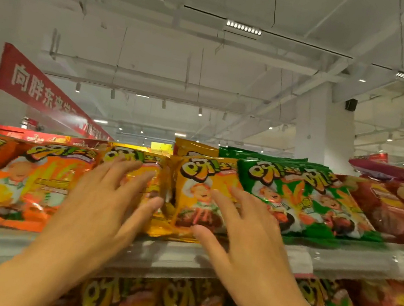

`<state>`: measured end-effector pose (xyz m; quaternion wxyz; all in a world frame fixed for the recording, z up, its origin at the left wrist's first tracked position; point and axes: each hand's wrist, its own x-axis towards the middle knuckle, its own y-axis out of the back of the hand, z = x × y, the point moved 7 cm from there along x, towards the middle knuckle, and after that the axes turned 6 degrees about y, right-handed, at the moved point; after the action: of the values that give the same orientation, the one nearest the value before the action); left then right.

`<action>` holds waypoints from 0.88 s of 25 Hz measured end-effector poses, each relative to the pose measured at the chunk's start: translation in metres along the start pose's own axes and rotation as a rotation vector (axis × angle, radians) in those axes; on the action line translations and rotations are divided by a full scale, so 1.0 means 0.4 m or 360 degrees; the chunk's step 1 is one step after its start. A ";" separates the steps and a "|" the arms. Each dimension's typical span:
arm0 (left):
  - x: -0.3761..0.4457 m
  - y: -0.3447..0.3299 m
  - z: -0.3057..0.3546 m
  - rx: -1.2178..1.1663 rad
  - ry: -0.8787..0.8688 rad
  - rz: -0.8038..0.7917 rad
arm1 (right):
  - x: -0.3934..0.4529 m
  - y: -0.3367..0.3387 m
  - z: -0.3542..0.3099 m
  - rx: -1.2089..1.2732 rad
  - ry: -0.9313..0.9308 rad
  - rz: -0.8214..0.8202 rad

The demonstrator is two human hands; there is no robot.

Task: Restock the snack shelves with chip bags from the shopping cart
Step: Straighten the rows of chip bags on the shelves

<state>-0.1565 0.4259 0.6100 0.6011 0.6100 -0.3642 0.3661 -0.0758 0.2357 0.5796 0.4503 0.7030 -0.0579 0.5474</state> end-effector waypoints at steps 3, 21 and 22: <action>0.017 -0.076 0.218 -0.0110 -0.0172 -0.0101 | -0.035 -0.009 0.135 -0.0078 0.0077 -0.0283; 0.031 -0.340 0.474 0.0212 -0.0213 -0.0325 | -0.126 0.029 0.526 0.0019 0.0121 -0.0283; 0.031 -0.343 0.478 0.0248 -0.0230 -0.0318 | -0.126 0.030 0.534 -0.0038 0.0116 -0.0312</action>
<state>-0.0277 0.2364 0.5551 0.5575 0.7129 -0.3144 0.2866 0.0510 0.0591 0.5461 0.5118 0.6795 0.0210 0.5253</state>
